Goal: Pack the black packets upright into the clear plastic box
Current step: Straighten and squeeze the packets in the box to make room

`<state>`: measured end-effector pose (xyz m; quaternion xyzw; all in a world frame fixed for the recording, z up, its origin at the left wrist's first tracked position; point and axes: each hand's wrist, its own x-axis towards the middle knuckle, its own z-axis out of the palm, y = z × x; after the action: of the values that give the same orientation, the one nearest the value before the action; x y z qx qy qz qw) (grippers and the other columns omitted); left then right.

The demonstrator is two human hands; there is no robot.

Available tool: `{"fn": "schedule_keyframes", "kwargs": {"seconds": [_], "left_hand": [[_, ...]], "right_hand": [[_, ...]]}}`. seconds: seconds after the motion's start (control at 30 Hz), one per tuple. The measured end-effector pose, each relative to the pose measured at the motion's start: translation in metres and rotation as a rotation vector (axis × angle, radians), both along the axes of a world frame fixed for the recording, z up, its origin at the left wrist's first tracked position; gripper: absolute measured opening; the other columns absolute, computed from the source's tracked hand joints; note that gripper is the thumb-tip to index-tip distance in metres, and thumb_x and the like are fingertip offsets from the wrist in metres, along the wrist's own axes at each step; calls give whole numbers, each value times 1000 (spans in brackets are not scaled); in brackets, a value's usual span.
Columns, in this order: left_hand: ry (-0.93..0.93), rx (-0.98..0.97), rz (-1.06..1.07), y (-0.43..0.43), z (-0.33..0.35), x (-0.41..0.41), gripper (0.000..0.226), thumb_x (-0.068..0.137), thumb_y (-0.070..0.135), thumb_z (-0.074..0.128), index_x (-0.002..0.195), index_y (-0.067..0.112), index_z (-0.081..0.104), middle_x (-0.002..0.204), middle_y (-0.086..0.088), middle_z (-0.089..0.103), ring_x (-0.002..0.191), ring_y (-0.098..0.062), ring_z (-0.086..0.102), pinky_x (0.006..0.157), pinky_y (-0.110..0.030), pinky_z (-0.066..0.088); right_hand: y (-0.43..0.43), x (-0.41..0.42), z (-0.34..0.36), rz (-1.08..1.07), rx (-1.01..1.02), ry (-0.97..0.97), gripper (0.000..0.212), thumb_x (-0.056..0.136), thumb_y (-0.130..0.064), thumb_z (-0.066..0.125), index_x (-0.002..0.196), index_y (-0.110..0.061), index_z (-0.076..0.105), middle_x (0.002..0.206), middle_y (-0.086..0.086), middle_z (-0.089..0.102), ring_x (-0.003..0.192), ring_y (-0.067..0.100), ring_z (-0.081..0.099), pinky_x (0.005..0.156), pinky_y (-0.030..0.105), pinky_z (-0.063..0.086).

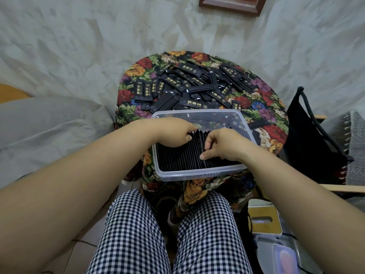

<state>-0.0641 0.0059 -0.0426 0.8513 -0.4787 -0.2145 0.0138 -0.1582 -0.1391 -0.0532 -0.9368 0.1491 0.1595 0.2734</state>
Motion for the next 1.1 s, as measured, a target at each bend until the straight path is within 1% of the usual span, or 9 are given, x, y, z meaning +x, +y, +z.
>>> {"fn": "schedule_keyframes", "kwargs": {"seconds": [0.13,0.2,0.3,0.47,0.6,0.67,0.93,1.03,1.1], "left_hand": [[71,0,8,0,6,6,45,102,24,36,146,25,30,147,0,40,131,-20,39,102,-27,30],[83,-4,10,0,9,6,45,102,22,36,146,26,31,143,0,45,125,-19,44,92,-23,31],[88,-5,21,1,11,8,44,101,20,38,144,24,35,141,1,48,123,-18,47,94,-23,33],[84,-7,35,-1,10,11,42,100,20,39,142,21,39,137,0,52,120,-19,50,98,-28,37],[68,42,19,-2,7,12,44,101,19,36,145,22,34,147,2,40,132,-17,39,106,-29,29],[73,55,14,-3,6,13,44,101,19,35,145,22,34,149,2,37,135,-17,36,109,-30,27],[119,46,40,-3,6,12,43,101,17,35,145,21,35,149,2,38,133,-17,38,107,-28,28],[169,20,77,-5,6,11,49,102,18,35,149,22,23,148,3,39,133,-16,39,99,-22,28],[184,14,80,-5,5,10,49,102,19,35,149,24,22,149,4,37,134,-16,37,97,-21,27]], "right_hand": [[-3,-4,4,59,-46,-130,48,78,-25,77,121,-24,56,72,-8,56,63,4,51,57,18,38],[-3,-5,2,70,-73,-186,57,80,-24,75,132,-26,52,72,-10,55,62,2,50,55,14,37],[-5,-6,-3,110,-94,-193,58,83,-26,72,136,-29,50,73,-13,53,61,0,46,54,11,36],[-8,-6,-3,187,-149,-210,67,86,-27,68,144,-35,36,80,-5,55,73,8,49,65,20,34],[-6,-3,-5,336,-323,-119,47,97,-32,51,143,-32,40,114,4,52,108,23,52,87,30,40],[-6,-2,-6,366,-345,-87,45,100,-33,44,144,-32,37,128,7,47,116,25,49,91,32,41],[-12,-7,-3,371,-329,-67,45,100,-28,43,145,-34,36,104,-2,35,106,21,47,84,28,35],[-15,-9,2,351,-239,-78,49,94,-37,54,141,-34,42,104,-6,45,107,21,50,86,27,37],[-16,-11,4,329,-175,-98,61,83,-47,65,139,-34,45,91,-16,42,94,16,50,82,27,40]]}}
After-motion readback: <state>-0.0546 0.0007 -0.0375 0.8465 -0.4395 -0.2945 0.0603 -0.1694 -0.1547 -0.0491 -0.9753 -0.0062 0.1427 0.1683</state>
